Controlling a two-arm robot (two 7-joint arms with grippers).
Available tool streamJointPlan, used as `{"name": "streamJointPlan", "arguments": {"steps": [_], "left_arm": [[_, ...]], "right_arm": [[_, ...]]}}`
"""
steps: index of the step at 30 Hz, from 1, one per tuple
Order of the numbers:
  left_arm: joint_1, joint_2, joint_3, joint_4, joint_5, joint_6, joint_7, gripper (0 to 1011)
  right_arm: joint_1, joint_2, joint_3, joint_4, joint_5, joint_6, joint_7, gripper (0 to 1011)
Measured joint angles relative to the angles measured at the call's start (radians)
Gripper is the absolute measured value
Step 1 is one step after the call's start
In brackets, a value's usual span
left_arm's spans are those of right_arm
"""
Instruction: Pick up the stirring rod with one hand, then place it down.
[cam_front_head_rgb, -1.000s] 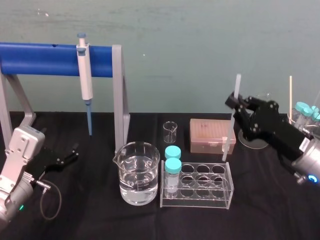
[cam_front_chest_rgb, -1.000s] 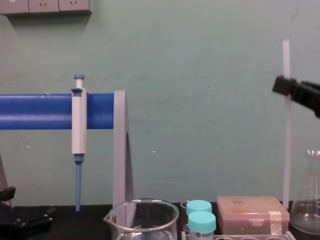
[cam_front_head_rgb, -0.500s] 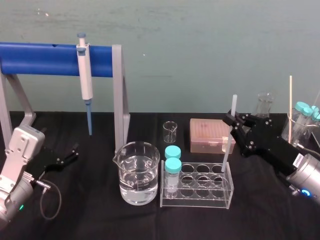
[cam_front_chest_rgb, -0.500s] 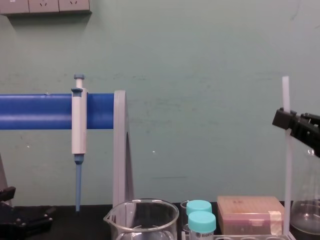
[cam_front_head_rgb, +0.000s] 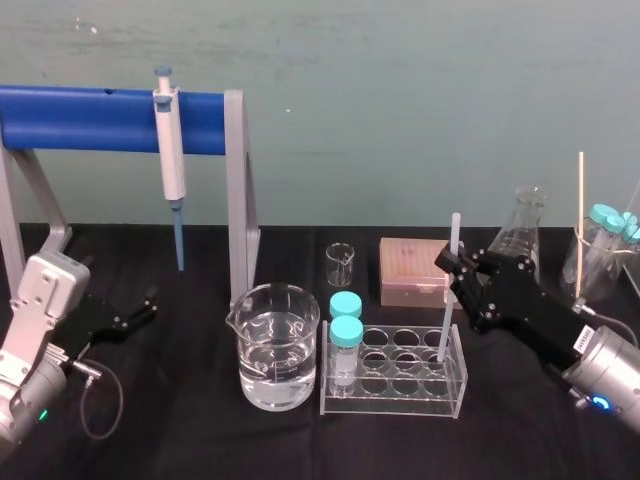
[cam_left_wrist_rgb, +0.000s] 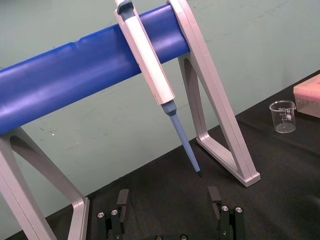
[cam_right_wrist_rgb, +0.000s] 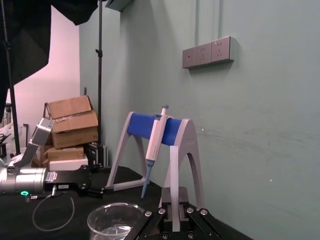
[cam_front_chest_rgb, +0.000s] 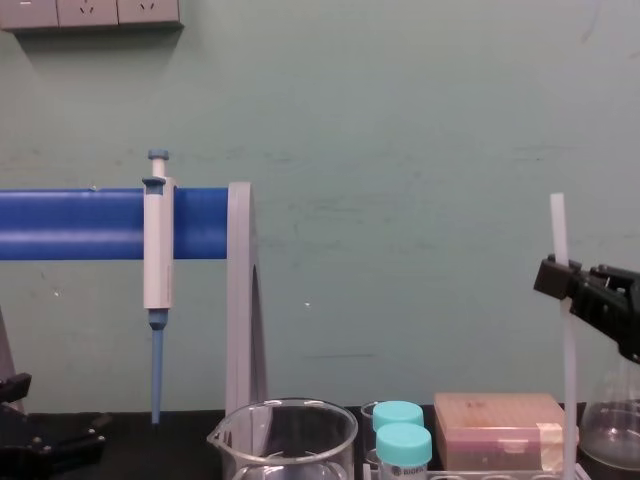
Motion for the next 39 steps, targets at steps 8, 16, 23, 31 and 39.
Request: {"name": "streamJointPlan", "arguments": {"steps": [8, 16, 23, 31, 39], "left_arm": [[0.000, 0.000, 0.000, 0.000, 0.000, 0.000, 0.000, 1000], [0.000, 0.000, 0.000, 0.000, 0.000, 0.000, 0.000, 1000], [0.000, 0.000, 0.000, 0.000, 0.000, 0.000, 0.000, 1000], [0.000, 0.000, 0.000, 0.000, 0.000, 0.000, 0.000, 1000], [0.000, 0.000, 0.000, 0.000, 0.000, 0.000, 0.000, 1000]], "right_arm": [[0.004, -0.011, -0.007, 0.030, -0.009, -0.007, 0.004, 72], [0.025, -0.033, -0.016, 0.079, -0.012, -0.021, 0.017, 72], [0.033, -0.048, -0.028, 0.117, -0.024, -0.026, 0.021, 72], [0.031, -0.053, -0.032, 0.141, -0.039, -0.025, 0.016, 72], [0.031, -0.058, -0.032, 0.163, -0.048, -0.024, 0.009, 71]]}}
